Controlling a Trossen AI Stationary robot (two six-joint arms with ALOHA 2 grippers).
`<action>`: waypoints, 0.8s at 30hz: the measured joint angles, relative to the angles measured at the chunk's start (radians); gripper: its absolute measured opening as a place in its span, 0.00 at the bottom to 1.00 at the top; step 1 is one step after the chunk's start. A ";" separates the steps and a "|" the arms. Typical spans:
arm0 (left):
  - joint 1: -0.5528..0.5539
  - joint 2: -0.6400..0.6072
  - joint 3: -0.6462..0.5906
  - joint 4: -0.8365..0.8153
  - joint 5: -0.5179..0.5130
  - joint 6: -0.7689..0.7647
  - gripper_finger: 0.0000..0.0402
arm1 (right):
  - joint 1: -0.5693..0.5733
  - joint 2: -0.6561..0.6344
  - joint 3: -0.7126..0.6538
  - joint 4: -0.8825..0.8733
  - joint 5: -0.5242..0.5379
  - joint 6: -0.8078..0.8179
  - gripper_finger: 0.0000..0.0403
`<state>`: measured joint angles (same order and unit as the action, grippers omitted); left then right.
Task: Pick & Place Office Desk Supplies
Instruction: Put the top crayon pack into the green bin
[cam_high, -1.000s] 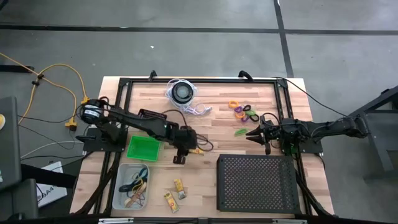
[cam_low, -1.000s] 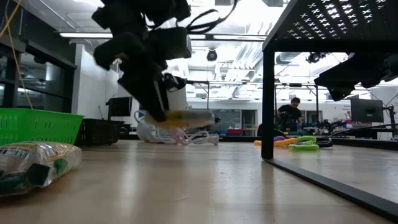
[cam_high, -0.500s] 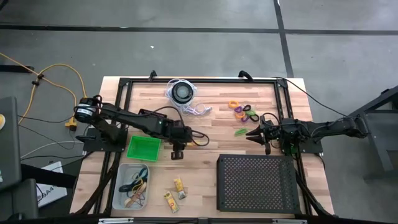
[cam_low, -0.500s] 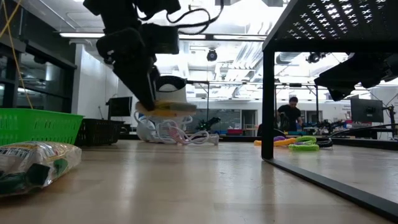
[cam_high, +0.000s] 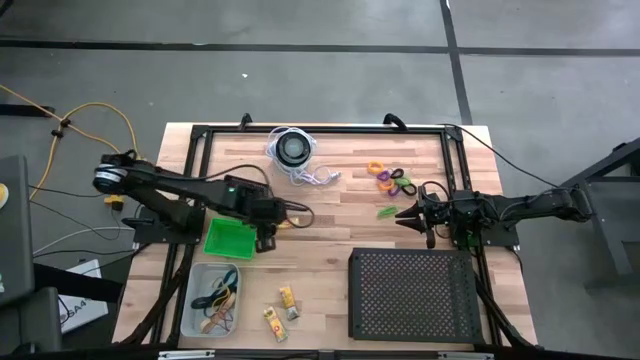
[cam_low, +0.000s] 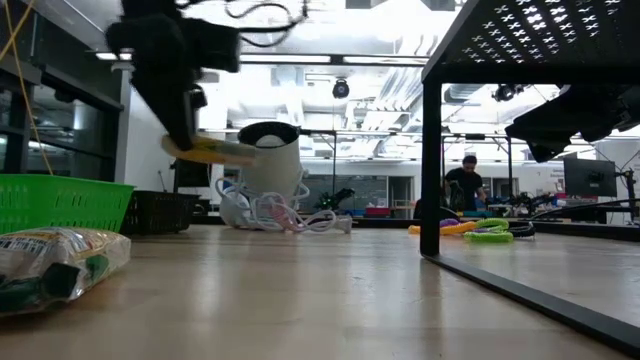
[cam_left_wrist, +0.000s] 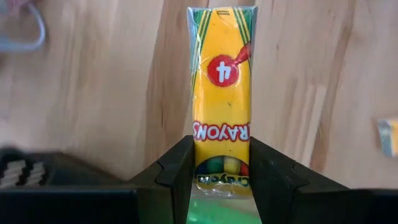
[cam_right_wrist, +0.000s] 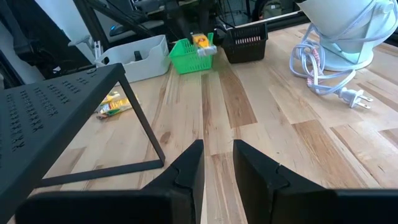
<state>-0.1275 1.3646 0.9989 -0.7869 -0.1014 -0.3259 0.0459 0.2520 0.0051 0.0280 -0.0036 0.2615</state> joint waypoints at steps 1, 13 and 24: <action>-0.006 -0.030 -0.024 0.002 0.001 -0.023 0.32 | 0.000 0.000 0.000 0.000 0.000 0.000 0.18; -0.206 -0.328 -0.210 -0.087 -0.083 -0.264 0.32 | 0.000 0.000 0.000 0.000 0.000 0.000 0.18; -0.501 -0.421 -0.212 -0.306 -0.221 -0.567 0.32 | 0.000 0.000 0.000 -0.001 0.000 0.000 0.18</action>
<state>-0.6288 0.9433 0.7872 -1.0932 -0.3221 -0.8926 0.0460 0.2520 0.0051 0.0273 -0.0036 0.2615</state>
